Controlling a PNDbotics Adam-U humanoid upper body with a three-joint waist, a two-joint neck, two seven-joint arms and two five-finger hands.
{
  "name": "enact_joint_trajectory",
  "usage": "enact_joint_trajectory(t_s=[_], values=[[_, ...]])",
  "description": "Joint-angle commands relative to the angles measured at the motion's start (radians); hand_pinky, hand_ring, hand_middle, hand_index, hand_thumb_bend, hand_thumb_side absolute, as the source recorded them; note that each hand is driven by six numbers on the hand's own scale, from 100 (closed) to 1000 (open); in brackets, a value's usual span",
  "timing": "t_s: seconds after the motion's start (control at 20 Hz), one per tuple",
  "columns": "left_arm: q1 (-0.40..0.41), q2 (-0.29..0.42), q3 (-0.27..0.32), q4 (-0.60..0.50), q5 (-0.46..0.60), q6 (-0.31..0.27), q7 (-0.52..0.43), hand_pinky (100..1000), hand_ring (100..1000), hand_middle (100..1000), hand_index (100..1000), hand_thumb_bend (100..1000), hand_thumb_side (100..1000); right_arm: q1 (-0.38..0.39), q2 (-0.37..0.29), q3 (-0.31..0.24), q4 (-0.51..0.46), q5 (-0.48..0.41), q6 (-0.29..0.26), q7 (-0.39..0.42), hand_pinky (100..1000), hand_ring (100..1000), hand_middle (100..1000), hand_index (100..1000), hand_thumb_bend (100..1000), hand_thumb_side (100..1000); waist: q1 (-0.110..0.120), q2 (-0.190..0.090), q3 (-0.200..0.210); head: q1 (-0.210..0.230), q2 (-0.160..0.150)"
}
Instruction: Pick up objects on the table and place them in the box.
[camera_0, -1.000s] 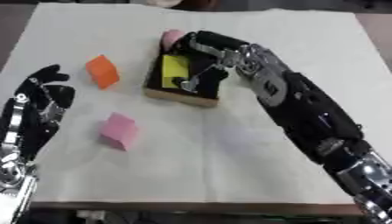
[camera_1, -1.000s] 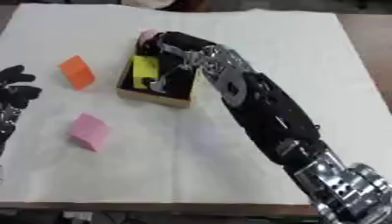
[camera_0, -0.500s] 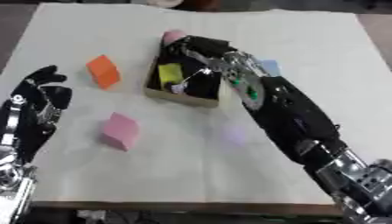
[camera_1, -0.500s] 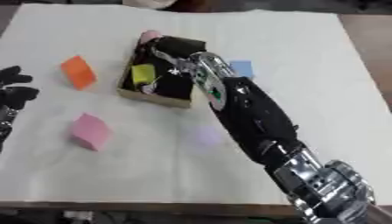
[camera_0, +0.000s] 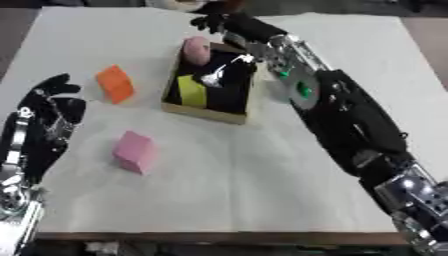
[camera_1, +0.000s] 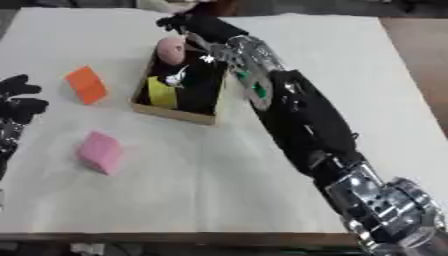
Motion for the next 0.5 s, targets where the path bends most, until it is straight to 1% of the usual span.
enact_joint_trajectory(t_s=[0.05,0.3,0.5], values=[[-0.005,0.01,0.012,-0.015,-0.002,-0.002,0.007,713,651,685,853,627,689,0.0,-0.079,0.0,-0.085,-0.076,0.017,0.011,818,852,868,982,433,485,0.005,-0.032,-0.008,0.014,0.005],[-0.002,0.01,0.017,-0.012,-0.006,-0.004,0.011,713,650,685,853,626,689,0.051,-0.179,-0.007,-0.151,-0.175,0.041,0.012,820,855,863,981,434,472,0.003,-0.028,-0.026,0.03,0.005],[-0.001,0.008,0.018,-0.011,-0.007,-0.005,0.012,712,650,685,853,626,689,0.084,-0.231,-0.008,-0.165,-0.217,0.049,0.026,825,861,867,983,437,455,0.003,-0.026,-0.03,0.034,0.005]])
